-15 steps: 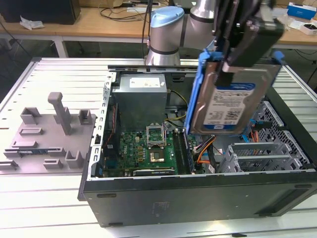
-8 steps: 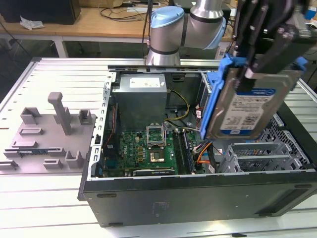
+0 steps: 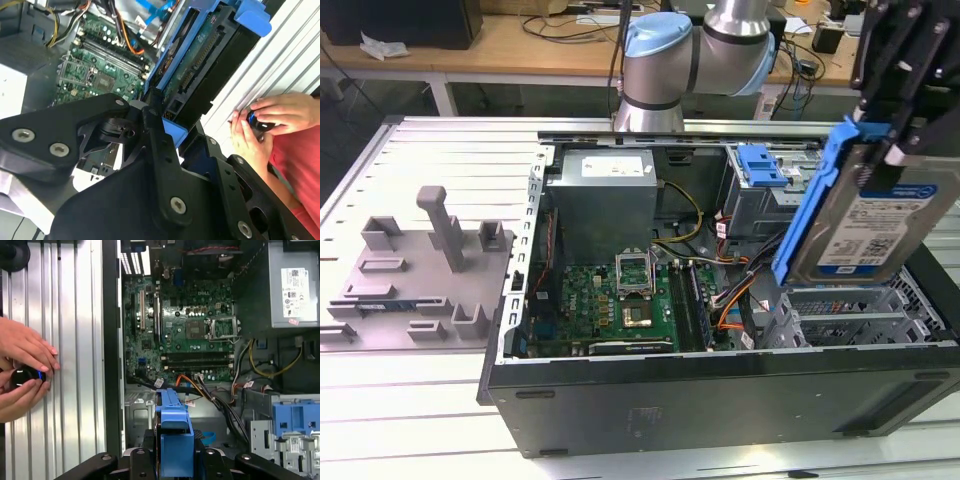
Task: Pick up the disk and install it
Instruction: 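Insert the disk into the insertion slot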
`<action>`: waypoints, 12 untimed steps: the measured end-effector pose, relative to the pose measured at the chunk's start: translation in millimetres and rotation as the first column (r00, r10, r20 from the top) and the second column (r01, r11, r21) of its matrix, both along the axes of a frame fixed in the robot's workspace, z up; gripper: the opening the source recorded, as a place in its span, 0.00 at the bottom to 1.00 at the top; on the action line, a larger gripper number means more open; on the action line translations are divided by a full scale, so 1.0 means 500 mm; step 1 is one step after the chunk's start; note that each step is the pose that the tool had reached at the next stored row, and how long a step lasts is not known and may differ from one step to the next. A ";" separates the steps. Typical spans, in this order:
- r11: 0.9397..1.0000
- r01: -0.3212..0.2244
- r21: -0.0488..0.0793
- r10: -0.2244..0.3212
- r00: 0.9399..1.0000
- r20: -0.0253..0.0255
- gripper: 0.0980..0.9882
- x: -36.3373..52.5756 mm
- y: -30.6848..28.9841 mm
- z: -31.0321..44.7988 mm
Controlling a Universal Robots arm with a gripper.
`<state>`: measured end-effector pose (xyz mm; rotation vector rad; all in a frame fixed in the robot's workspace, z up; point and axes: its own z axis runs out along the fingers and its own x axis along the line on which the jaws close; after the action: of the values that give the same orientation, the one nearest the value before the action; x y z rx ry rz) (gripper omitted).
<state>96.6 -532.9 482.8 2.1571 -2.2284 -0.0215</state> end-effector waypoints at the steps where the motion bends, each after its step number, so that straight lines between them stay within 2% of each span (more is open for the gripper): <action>1: 1.000 0.000 0.000 0.000 1.000 0.000 0.30 0.006 0.000 0.000; 5: 1.000 0.000 0.000 0.000 1.000 0.000 0.30 0.029 0.000 -0.002; 8: 1.000 0.000 0.000 0.000 1.000 0.000 0.30 0.038 0.000 -0.002; 12: 1.000 -0.001 0.000 0.001 1.000 0.000 0.30 0.039 0.000 -0.002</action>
<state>116.1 -533.0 481.6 2.1578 -2.2277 -0.0214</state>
